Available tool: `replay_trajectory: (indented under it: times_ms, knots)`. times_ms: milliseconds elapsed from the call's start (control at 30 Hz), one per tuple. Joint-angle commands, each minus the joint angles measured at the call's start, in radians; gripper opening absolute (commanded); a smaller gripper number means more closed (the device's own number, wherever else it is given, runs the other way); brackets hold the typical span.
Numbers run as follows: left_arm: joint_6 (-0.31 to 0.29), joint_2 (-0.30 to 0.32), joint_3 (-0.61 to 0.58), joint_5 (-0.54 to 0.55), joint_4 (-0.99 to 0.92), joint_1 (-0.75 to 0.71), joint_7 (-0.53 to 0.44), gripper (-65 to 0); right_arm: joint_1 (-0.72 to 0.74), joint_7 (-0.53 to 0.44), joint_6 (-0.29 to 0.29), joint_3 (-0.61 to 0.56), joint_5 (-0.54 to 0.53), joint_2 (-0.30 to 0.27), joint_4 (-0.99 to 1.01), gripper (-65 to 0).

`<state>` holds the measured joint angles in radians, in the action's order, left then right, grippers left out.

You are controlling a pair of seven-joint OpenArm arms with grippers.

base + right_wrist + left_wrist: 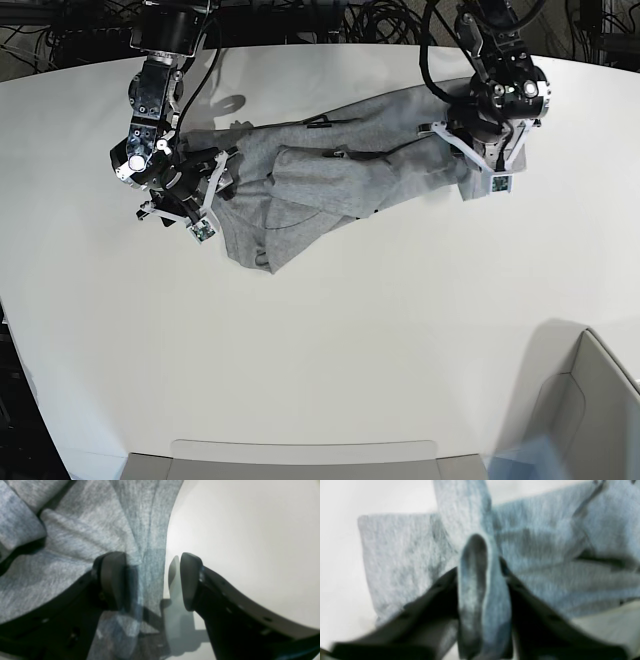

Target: Fold the T-shirt properly

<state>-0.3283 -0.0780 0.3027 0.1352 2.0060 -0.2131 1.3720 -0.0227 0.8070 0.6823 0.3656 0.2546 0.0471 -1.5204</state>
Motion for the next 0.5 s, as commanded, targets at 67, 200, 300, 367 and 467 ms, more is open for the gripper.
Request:
replay_trajectory:
  times_ms: [67,200,300,367,467]
  knots:
    - [-0.001,0.004,-0.003,0.01,0.019,0.051,0.024,-37.0,-0.012,0.087,0.016,0.006,0.09,-0.013,0.007,-31.2]
    - [-0.001,0.002,-0.003,0.011,0.019,0.073,0.024,-37.9,-0.009,0.087,0.016,0.006,0.09,-0.013,0.007,-31.2]
    - [-0.001,0.004,-0.003,0.011,0.019,0.074,0.024,-37.9,-0.009,0.088,0.016,0.006,0.09,-0.013,0.007,-31.2]
    - [-0.004,0.004,-0.003,0.011,0.02,0.076,0.024,-37.9,-0.009,0.09,0.016,0.006,0.09,-0.013,0.007,-31.2]
    - [-0.028,0.004,-0.018,0.014,0.02,0.076,0.024,-38.0,-0.01,0.087,0.016,0.006,0.09,-0.013,0.007,-31.2]
